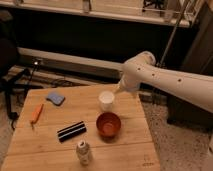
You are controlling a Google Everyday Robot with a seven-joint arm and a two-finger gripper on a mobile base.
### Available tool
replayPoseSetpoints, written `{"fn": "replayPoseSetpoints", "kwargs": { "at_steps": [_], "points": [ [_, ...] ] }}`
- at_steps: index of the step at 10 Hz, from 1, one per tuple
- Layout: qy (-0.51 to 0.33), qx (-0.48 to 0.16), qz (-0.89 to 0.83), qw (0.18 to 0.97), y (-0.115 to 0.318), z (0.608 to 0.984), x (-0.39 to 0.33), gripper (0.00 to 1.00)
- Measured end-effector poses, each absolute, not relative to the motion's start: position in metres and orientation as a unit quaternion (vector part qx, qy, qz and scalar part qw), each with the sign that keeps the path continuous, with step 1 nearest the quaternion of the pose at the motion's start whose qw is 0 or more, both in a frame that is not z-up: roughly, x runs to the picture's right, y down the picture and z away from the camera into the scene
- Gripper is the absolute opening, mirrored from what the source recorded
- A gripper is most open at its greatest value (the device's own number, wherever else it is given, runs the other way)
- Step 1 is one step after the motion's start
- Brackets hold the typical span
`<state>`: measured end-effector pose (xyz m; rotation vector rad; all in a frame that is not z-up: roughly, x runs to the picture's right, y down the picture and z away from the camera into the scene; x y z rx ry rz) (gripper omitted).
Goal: Pick up the ceramic cup
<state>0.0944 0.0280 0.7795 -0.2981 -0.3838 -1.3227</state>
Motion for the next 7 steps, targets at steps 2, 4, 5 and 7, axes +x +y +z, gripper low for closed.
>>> {"fn": "replayPoseSetpoints", "kwargs": {
  "at_steps": [2, 4, 5, 7],
  "points": [
    [-0.184, -0.138, -0.619, 0.751, 0.043, 0.798, 0.083, 0.66],
    [-0.195, -0.135, -0.626, 0.743, 0.049, 0.815, 0.068, 0.66],
    [-0.199, -0.134, -0.628, 0.74, 0.05, 0.821, 0.062, 0.66],
    [-0.203, -0.134, -0.632, 0.736, 0.05, 0.831, 0.051, 0.66]
  ]
}}
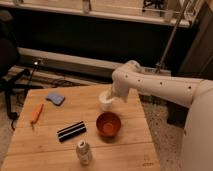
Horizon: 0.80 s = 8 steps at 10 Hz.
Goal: Pick up the ceramic cup
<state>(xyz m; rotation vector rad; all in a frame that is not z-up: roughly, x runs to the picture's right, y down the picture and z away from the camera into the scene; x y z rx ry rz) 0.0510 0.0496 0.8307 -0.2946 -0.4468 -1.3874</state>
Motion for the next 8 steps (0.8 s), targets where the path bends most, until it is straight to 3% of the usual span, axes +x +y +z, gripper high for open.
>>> {"fn": "replayPoseSetpoints", "kwargs": {
  "at_steps": [2, 3, 8],
  "points": [
    [-0.201, -0.143, -0.627, 0.739, 0.049, 0.844, 0.049, 0.66],
    [-0.202, -0.149, -0.621, 0.742, 0.05, 0.852, 0.05, 0.61],
    [-0.231, -0.164, -0.587, 0.758, 0.062, 0.875, 0.05, 0.09]
  ]
}}
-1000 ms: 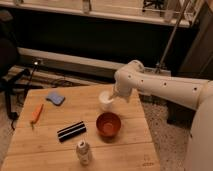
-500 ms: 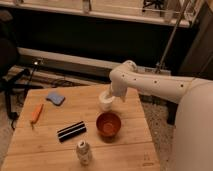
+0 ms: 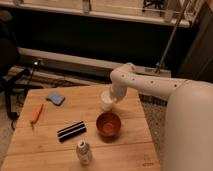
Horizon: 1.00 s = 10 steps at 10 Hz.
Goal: Pick up the ceramic cup
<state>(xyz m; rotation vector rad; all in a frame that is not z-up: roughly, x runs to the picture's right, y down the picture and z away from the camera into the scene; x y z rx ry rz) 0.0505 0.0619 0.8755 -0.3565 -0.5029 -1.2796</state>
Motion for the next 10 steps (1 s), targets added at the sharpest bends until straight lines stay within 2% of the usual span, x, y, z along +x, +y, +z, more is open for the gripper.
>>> {"fn": "replayPoseSetpoints", "kwargs": {
  "at_steps": [2, 6, 10],
  "points": [
    [-0.248, -0.144, -0.59, 0.754, 0.052, 0.861, 0.046, 0.0],
    [-0.256, -0.101, -0.644, 0.714, 0.025, 0.793, 0.039, 0.0],
    [-0.192, -0.116, -0.691, 0.688, 0.003, 0.748, 0.041, 0.0]
  ]
}}
